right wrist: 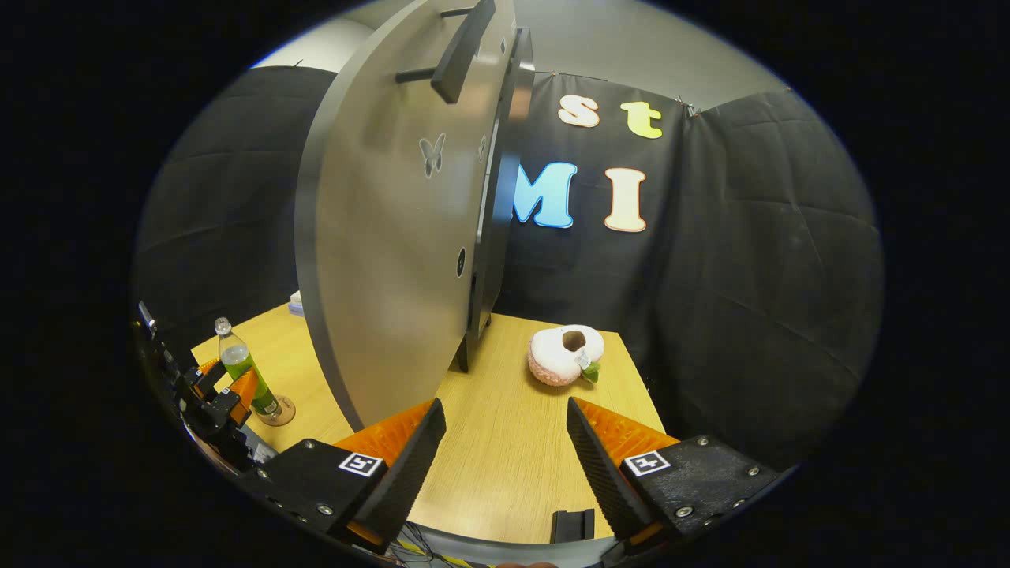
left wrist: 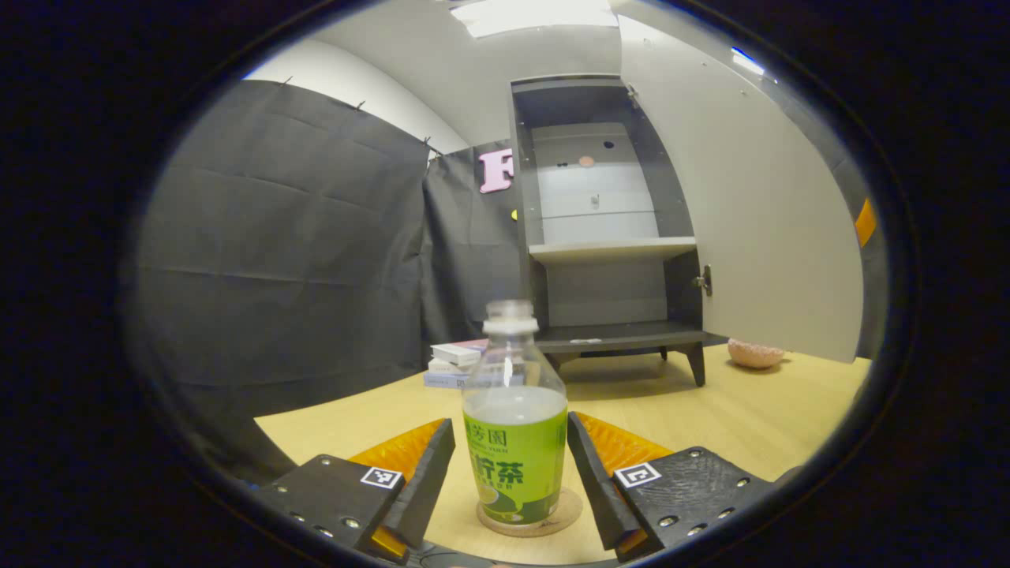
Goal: Open the cabinet door with the right hand, grasp the bottle in the cabinet with the left hand and place it on the coaster, then close the cabinet door with the right hand.
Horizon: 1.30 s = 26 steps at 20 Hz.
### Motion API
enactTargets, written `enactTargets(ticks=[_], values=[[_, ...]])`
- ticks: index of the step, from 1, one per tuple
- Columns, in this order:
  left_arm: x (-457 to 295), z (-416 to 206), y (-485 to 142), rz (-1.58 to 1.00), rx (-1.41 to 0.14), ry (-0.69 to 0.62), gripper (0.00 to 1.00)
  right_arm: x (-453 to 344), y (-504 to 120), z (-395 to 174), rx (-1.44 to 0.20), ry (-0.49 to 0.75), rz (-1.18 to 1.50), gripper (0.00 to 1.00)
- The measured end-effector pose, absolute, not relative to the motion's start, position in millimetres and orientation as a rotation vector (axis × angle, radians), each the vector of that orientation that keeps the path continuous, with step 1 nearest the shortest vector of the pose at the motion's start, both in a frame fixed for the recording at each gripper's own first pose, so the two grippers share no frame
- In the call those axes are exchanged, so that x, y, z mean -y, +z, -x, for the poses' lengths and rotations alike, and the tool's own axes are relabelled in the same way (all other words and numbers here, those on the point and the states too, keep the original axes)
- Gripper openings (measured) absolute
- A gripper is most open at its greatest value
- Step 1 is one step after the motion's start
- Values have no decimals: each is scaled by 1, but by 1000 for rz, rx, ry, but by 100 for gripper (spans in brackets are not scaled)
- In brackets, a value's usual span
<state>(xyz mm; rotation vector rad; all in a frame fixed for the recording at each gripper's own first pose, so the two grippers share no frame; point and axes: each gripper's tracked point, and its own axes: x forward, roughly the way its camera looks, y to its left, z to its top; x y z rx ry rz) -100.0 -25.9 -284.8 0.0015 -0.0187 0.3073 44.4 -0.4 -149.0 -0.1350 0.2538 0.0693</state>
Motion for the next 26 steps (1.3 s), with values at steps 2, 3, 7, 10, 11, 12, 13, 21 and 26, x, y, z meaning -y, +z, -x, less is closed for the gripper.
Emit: enactTargets(ticks=[2,3,7,10,11,12,13,21,26], values=[[24,106,-261,-3,28,314,79,3,-147,-45,-247,61,129,95],[25,110,-247,-3,32,312,82,7,-141,-46,-238,49,136,95],[27,127,-179,-5,28,288,84,10,-110,-47,-179,41,89,95],[30,134,-114,38,43,273,82,26,-74,-50,-120,8,7,95],[24,140,-87,19,60,291,85,34,-61,-52,-96,-11,-24,95],[23,143,-63,12,73,281,84,43,-47,-54,-72,-35,-52,95],[27,145,-42,14,80,257,85,51,-33,-58,-48,-53,-82,95],[53,152,59,-20,138,211,81,30,46,-67,26,56,-245,94],[47,115,49,-25,75,142,81,2,64,-49,45,69,-142,94]])
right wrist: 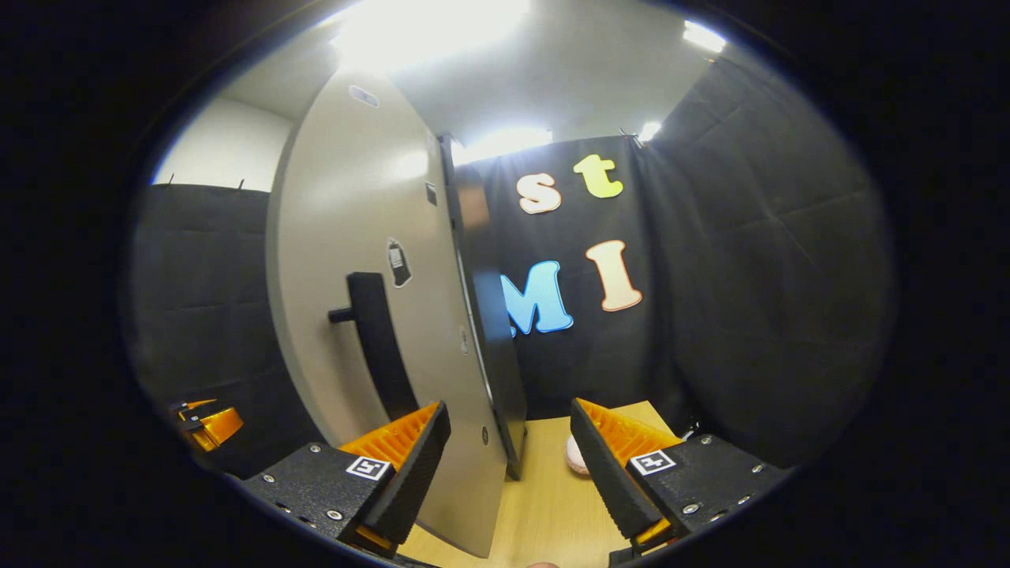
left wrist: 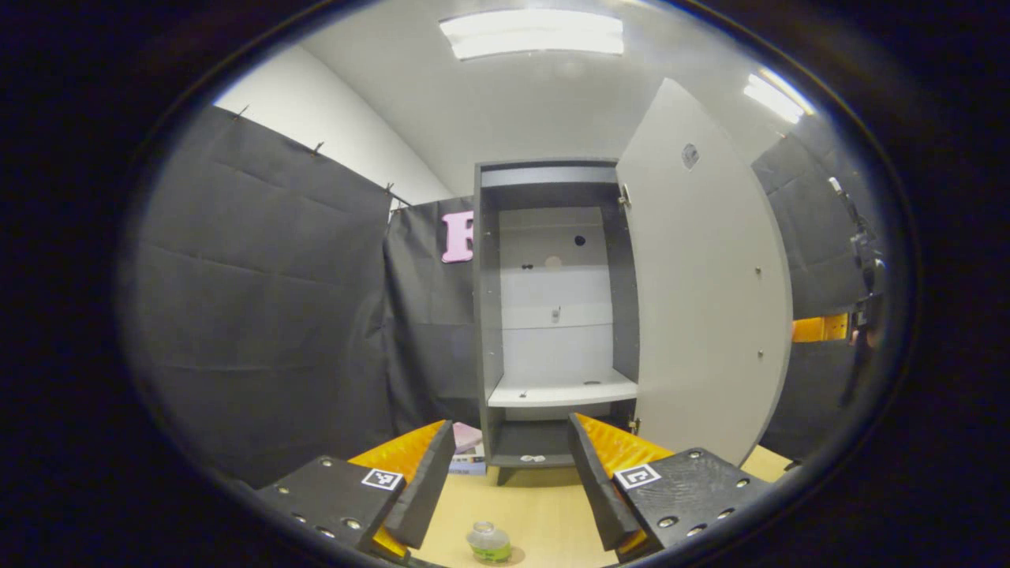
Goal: Open the cabinet door with the right hand, grasp the bottle in the cabinet with the left hand and place it on the coaster, then close the cabinet door with the right hand.
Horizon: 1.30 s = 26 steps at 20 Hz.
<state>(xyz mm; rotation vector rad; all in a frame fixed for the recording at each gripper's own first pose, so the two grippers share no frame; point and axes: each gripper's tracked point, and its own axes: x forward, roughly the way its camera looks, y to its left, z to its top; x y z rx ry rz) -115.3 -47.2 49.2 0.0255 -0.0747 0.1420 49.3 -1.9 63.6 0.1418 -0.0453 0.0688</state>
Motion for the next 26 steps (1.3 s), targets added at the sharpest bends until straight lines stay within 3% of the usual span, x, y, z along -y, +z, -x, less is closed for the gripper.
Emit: enactTargets(ticks=[2,3,4,10,11,13,15,17,22,23,24,26], values=[[39,101,49,-56,63,108,78,1,56,-45,15,20,-174,93],[39,94,51,-57,71,81,85,-7,55,-47,-2,9,-202,93],[35,87,53,-54,80,58,85,-16,54,-45,-11,6,-218,94],[-8,49,50,20,87,-26,77,-99,63,-44,-27,29,-168,94],[-18,43,48,20,90,-33,81,-112,62,-49,-26,32,-173,94],[-37,34,50,11,100,-54,78,-136,68,-60,-11,29,-175,94],[-56,27,49,1,126,-76,85,-156,72,-73,25,14,-182,94],[-71,22,35,-12,104,-99,82,-177,67,-86,19,9,-198,94],[-84,11,27,-24,84,-141,85,-215,73,-110,22,28,-187,94],[-81,10,27,-24,76,-153,81,-221,76,-114,25,27,-173,89],[-77,6,21,-22,57,-168,78,-223,77,-118,23,24,-161,94],[-72,3,20,-9,48,-174,82,-223,74,-124,21,17,-162,94]])
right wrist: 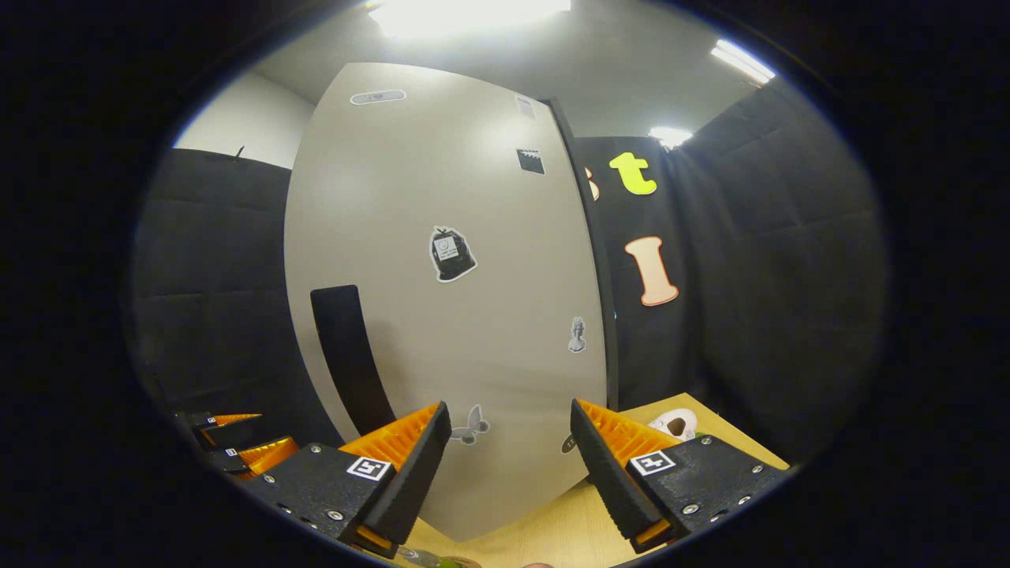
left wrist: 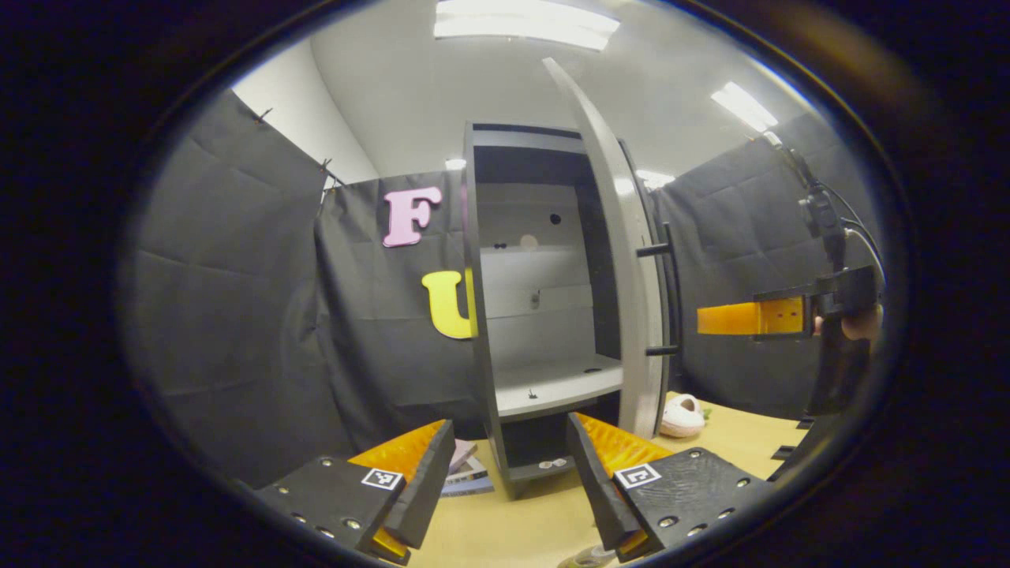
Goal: Open the cabinet door with the right hand, grasp the bottle in the cabinet with the left hand and place it on the coaster, then close the cabinet door with the right hand.
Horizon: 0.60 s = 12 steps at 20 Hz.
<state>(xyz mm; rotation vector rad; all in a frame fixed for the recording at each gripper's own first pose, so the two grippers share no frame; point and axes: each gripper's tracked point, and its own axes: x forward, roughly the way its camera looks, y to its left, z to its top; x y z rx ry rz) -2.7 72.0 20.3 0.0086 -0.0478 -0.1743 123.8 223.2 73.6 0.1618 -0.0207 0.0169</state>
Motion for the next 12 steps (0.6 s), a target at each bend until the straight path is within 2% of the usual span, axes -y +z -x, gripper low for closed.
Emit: enactTargets(ticks=[3,4,5,8,9,10,12], values=[[-64,-5,20,27,19,-169,82,-214,64,-135,10,-14,-166,94],[-63,-13,19,38,7,-152,78,-210,60,-136,4,-20,-170,94],[-62,-19,19,45,-2,-131,84,-205,61,-139,11,-27,-171,94],[-50,-38,16,66,-18,-110,85,-194,70,-153,48,-38,-155,94],[-46,-43,23,59,-13,-102,81,-191,72,-157,61,-41,-154,94],[-46,-44,31,38,-4,-86,85,-188,75,-160,79,-40,-159,94],[-26,-46,44,-5,29,-112,81,-179,83,-166,126,-46,-166,94]])
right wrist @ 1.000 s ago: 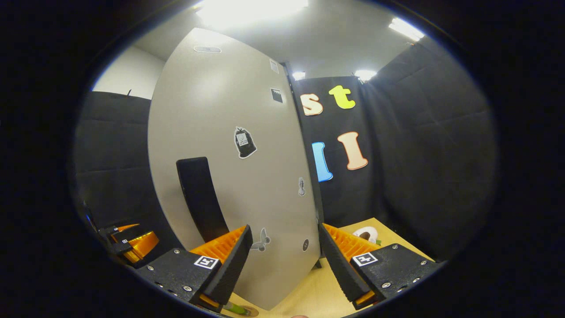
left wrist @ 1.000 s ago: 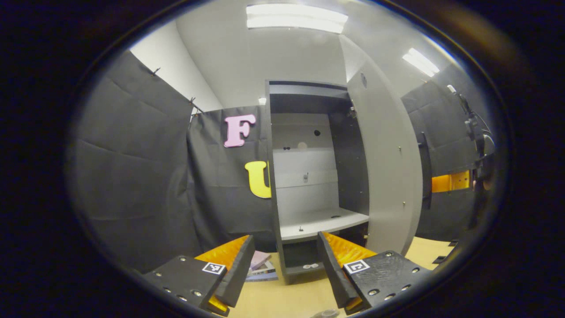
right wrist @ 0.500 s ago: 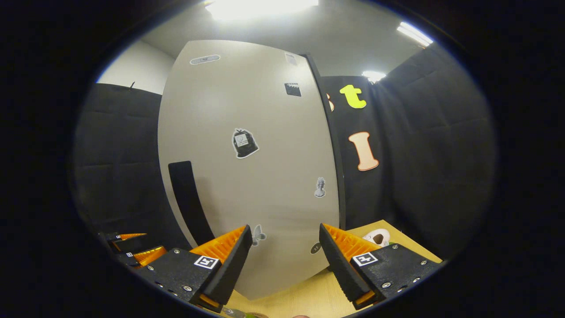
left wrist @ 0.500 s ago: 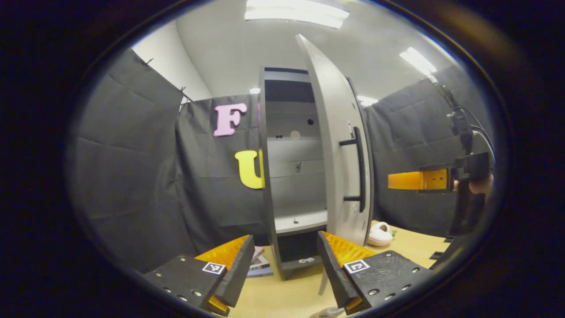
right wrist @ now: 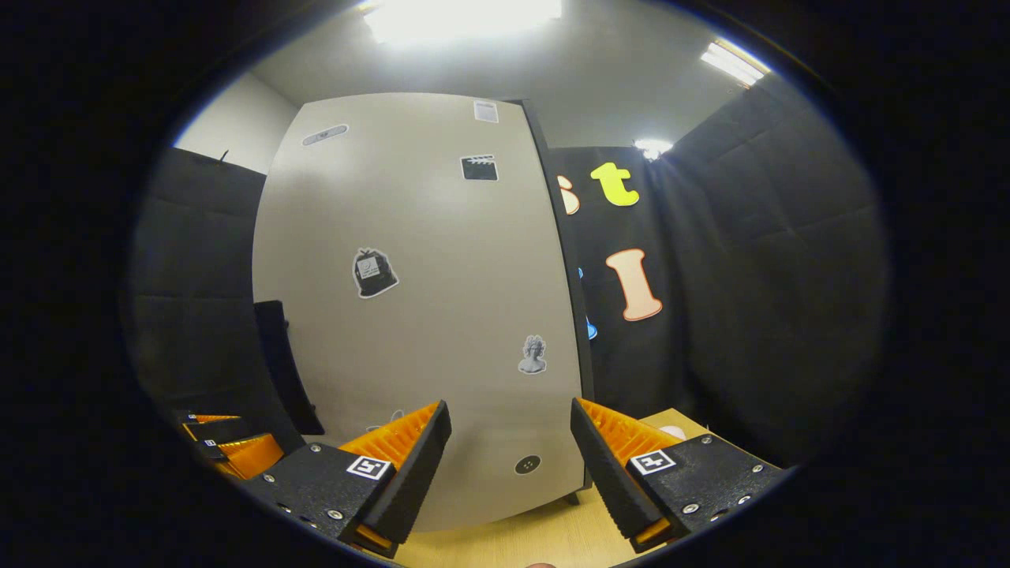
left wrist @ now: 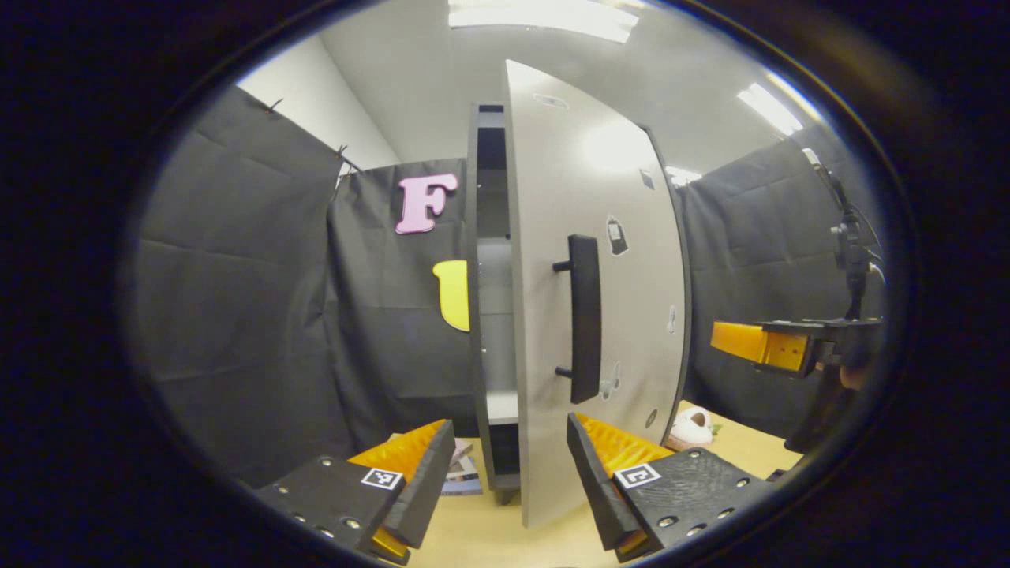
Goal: Open the cabinet door with the right hand, grasp the bottle in the cabinet with the left hand and place it on the coaster, then close the cabinet door with the right hand.
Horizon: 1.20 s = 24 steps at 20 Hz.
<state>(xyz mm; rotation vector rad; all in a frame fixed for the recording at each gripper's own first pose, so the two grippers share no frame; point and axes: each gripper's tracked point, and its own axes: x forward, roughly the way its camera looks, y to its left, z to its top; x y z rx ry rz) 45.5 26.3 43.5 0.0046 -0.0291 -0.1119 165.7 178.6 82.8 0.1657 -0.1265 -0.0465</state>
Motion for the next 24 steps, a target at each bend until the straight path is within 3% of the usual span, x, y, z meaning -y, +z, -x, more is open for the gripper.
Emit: enactTargets(ticks=[1,3,4,6,7,11,18,19,20,23,24], values=[[-19,-47,46,-32,34,-112,77,-176,83,-168,136,-44,-164,94],[-6,-46,50,-50,52,-108,84,-169,78,-169,127,-50,-138,94],[0,-49,51,-42,60,-110,77,-167,76,-168,125,-53,-125,94],[12,-53,50,-31,51,-108,85,-164,74,-169,130,-53,-94,94],[15,-53,50,-20,47,-103,81,-164,72,-172,128,-48,-83,94],[14,-52,50,22,48,-71,85,-165,82,-173,159,-29,-72,94],[5,-72,63,-22,61,39,78,-187,90,-168,198,22,-12,94],[4,-74,62,-16,63,55,84,-188,93,-165,214,19,21,89],[3,-75,62,-6,67,62,84,-187,93,-164,222,9,48,94],[11,-75,59,25,66,56,85,-190,87,-165,210,8,43,94],[15,-74,59,29,66,47,81,-190,86,-165,201,12,28,94]])
